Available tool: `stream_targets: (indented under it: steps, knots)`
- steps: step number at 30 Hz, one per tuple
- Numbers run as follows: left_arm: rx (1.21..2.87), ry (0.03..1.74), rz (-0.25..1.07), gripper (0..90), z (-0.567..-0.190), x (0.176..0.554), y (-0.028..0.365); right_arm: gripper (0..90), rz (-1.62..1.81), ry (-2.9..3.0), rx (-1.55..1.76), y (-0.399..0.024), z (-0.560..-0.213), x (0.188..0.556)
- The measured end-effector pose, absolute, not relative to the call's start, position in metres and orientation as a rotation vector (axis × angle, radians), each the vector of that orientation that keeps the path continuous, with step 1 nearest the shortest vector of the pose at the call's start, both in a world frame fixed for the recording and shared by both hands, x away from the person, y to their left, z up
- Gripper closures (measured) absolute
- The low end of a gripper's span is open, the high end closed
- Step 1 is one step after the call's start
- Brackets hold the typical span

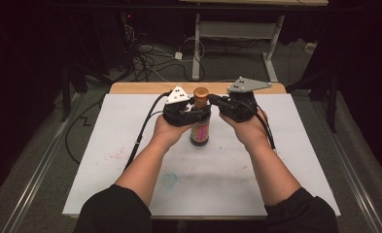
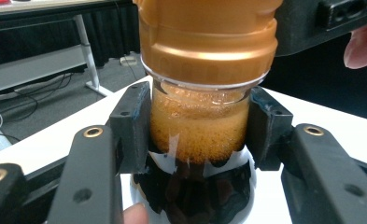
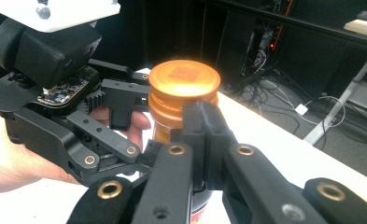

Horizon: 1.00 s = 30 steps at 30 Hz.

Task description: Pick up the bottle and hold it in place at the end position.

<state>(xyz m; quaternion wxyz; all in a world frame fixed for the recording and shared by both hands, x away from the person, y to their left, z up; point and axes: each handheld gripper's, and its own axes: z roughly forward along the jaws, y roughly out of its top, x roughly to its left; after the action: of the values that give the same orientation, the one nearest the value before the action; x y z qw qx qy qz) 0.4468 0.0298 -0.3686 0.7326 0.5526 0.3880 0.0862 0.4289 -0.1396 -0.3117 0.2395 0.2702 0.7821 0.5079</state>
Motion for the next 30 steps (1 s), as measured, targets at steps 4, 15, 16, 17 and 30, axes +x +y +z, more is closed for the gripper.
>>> stream_targets:
  steps: [4, 15, 16, 17, 30]
  knots:
    - [1.219, 0.854, 0.187, 46.8, -0.368, 0.447, 0.03, 90.0, 1.386, 2.142, 0.742, -0.139, -0.311, 0.429]
    - [1.217, 0.856, 0.184, 47.1, -0.368, 0.448, 0.03, 90.0, 1.36, 2.145, 0.753, -0.137, -0.309, 0.429]
    - [1.217, 0.856, 0.185, 47.1, -0.368, 0.448, 0.03, 90.0, 1.363, 2.147, 0.755, -0.137, -0.309, 0.429]
    - [1.218, 0.855, 0.185, 47.2, -0.368, 0.448, 0.03, 90.0, 1.36, 2.148, 0.756, -0.137, -0.308, 0.429]
    - [1.223, 0.848, 0.18, 47.0, -0.368, 0.448, 0.033, 90.0, 1.488, 2.013, 0.741, -0.143, -0.27, 0.424]
